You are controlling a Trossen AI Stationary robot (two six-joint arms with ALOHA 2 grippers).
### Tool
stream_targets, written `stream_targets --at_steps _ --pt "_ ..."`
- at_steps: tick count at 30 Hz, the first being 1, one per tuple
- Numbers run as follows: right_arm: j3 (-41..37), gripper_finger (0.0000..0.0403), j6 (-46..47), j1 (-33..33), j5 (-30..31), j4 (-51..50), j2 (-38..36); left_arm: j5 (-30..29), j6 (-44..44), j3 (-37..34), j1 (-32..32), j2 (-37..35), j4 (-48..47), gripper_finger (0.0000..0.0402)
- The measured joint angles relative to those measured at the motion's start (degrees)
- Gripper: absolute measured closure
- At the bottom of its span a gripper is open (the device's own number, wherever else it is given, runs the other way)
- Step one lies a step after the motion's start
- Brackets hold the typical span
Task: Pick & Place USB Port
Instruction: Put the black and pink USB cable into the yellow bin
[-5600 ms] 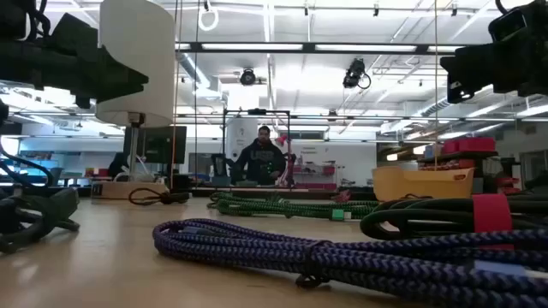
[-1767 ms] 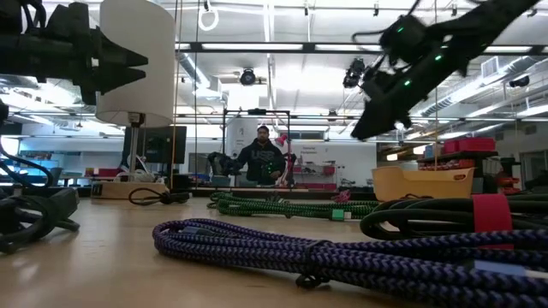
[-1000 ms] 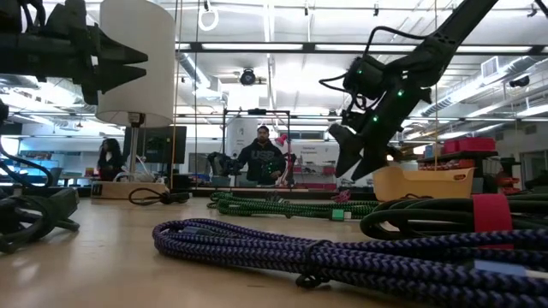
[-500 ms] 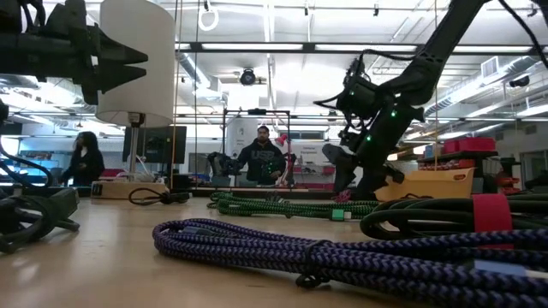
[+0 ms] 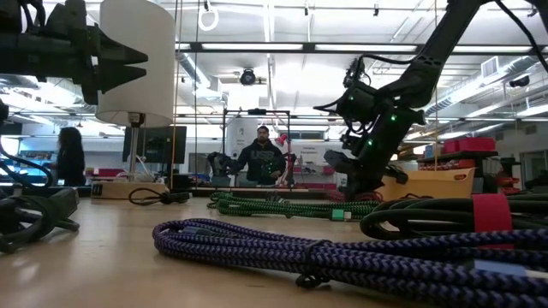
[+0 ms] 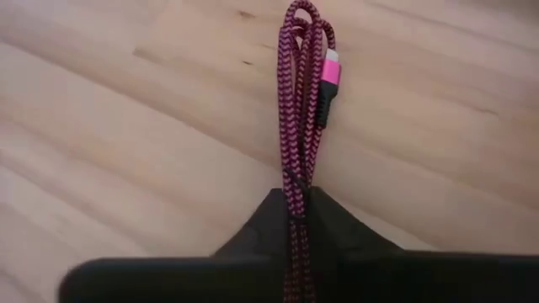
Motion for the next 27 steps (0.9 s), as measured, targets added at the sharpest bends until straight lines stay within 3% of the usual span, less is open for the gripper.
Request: stream_targets --at_steps 5,8,13,20,27 --pt "-0.22 0.0391 -2.21 0.08 -4.40 -1.08 -3.05 0.01 0.00 -0.01 0.00 -0.01 -0.01 0.0220" --pt "-0.33 0.0391 -3.89 1.44 -8.16 -1.10 -8.44 0.01 -0.02 0.00 -0.01 0.00 -0.02 0.0220" --pt "-0.24 0.0391 -7.88 3.01 -6.65 -4.99 -19.48 0.00 0.00 -0.01 0.00 -0.01 -0.05 0.0220" --pt "-0.17 0.0392 -14.77 -0.10 7.62 -18.65 -33.12 0.00 0.02 0.00 0.00 0.00 -0.04 0.0220" --pt "-0.17 0.0392 -24.59 -8.27 14.76 -22.93 -38.83 0.00 0.02 -0.02 0.00 0.00 -0.06 0.0220"
